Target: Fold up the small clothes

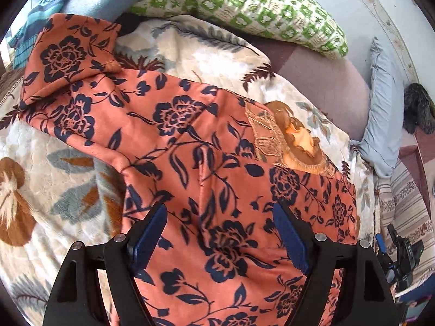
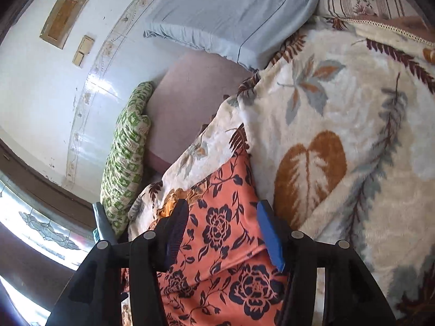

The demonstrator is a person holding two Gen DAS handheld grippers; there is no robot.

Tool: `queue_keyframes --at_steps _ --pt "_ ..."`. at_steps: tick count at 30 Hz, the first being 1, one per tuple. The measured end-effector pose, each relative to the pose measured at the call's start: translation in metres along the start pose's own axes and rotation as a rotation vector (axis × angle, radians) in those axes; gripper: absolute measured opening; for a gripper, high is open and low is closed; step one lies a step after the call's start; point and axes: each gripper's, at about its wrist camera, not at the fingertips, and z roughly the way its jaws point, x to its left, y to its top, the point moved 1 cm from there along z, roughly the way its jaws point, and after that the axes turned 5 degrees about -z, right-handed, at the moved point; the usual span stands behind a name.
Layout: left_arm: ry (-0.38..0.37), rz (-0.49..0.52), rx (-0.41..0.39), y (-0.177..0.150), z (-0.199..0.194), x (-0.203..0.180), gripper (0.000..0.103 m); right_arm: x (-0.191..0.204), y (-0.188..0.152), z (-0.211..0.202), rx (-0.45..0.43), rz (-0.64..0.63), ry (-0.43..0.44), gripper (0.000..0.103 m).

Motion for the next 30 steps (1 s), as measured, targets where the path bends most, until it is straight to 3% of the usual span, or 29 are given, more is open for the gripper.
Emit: queue_keyframes --at_steps 6,9,10,11,12,13,16,18,20,23,25,30 --pt "0.016 -0.057 0.010 0.018 0.022 0.006 0.080 -0.005 0.009 0.079 0.128 -0.036 -0.102 0.054" --pt "-0.005 -0.061 0.060 0.022 0.052 -0.005 0.080 -0.011 0.004 0.114 0.203 -0.061 -0.177 0.054" --pt "0.000 -0.049 0.077 0.022 0.064 -0.010 0.078 -0.011 0.002 0.124 0.235 -0.074 -0.191 0.050" --pt "-0.002 -0.032 0.087 0.019 0.071 -0.016 0.078 -0.008 0.001 0.127 0.237 -0.106 -0.159 0.025" --pt "-0.006 -0.009 0.085 0.016 0.076 -0.023 0.079 -0.001 0.002 0.125 0.218 -0.153 -0.144 0.012" --pt "0.014 0.022 0.076 0.012 0.082 -0.029 0.080 0.003 0.002 0.122 0.190 -0.187 -0.149 0.010" --pt "0.153 0.129 0.047 0.007 0.110 -0.042 0.079 -0.007 -0.005 0.132 0.228 -0.222 -0.252 0.014" --pt "0.206 0.204 0.022 0.003 0.114 -0.055 0.079 -0.003 -0.006 0.132 0.227 -0.262 -0.273 0.014" --pt "0.175 0.216 0.028 0.005 0.109 -0.057 0.078 0.012 -0.004 0.126 0.213 -0.308 -0.333 0.022" --pt "0.057 0.122 -0.024 0.019 0.075 -0.038 0.076 0.053 -0.004 0.111 0.139 -0.419 -0.367 0.022" --pt "0.030 0.070 -0.085 0.037 0.042 -0.014 0.078 0.087 -0.009 0.109 0.132 -0.480 -0.320 0.023" --pt "0.219 -0.083 -0.265 0.069 -0.025 0.080 0.078 0.204 -0.056 0.143 0.252 -0.602 -0.077 0.030"
